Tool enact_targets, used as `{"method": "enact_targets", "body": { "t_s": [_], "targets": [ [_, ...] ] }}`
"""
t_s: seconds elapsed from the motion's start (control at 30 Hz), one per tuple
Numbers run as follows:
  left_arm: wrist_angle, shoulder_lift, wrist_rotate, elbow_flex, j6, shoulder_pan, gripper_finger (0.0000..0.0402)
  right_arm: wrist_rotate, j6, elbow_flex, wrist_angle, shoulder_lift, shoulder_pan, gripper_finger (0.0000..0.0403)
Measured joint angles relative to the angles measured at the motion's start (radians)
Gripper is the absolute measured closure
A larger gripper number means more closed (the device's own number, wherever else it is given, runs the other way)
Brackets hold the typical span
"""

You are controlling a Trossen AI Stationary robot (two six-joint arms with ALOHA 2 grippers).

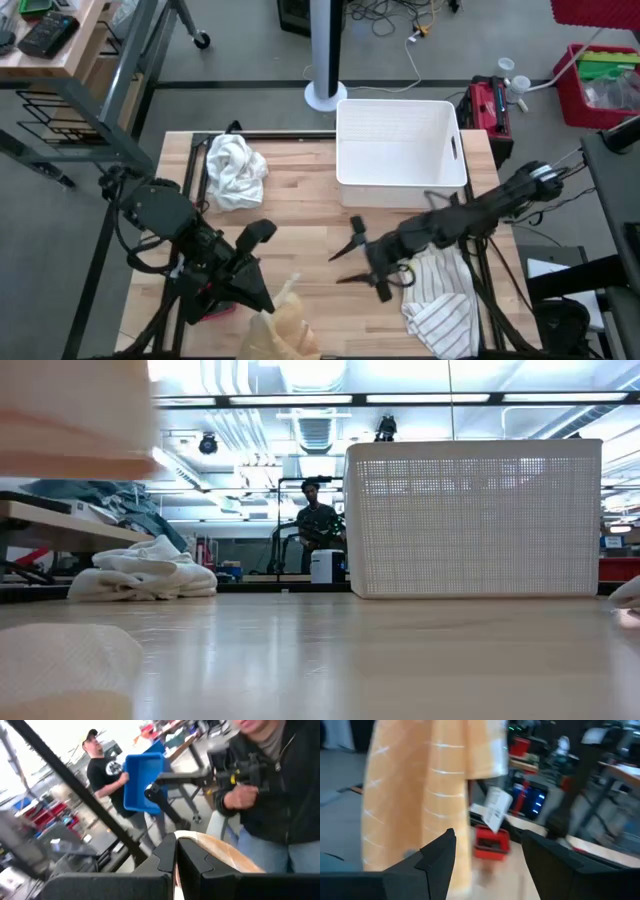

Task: Fold towel
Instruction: Fold the yellow kitchen towel

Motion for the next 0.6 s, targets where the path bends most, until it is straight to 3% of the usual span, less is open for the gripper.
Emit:
{"method": "enact_targets", "body": {
  "t_s": [0.27, 0.47, 0.6],
  "targets": [
    [0.078, 0.000, 0.090, -0.037, -0.010, -0.009, 0.0401, -0.012, 0.018, 0.000, 0.283, 0.180, -0.052, 0.0165],
    [0.079, 0.000, 0.087, -0.037, -0.035, -0.009, 0.0401, -0.360, 0.121, -0.001, 0.277, 0.219, -0.076, 0.0161],
    [0.078, 0.000, 0.088, -0.037, -0.045, -0.009, 0.0401, -0.423, 0.142, 0.000, 0.256, 0.217, -0.079, 0.0164]
  ]
}}
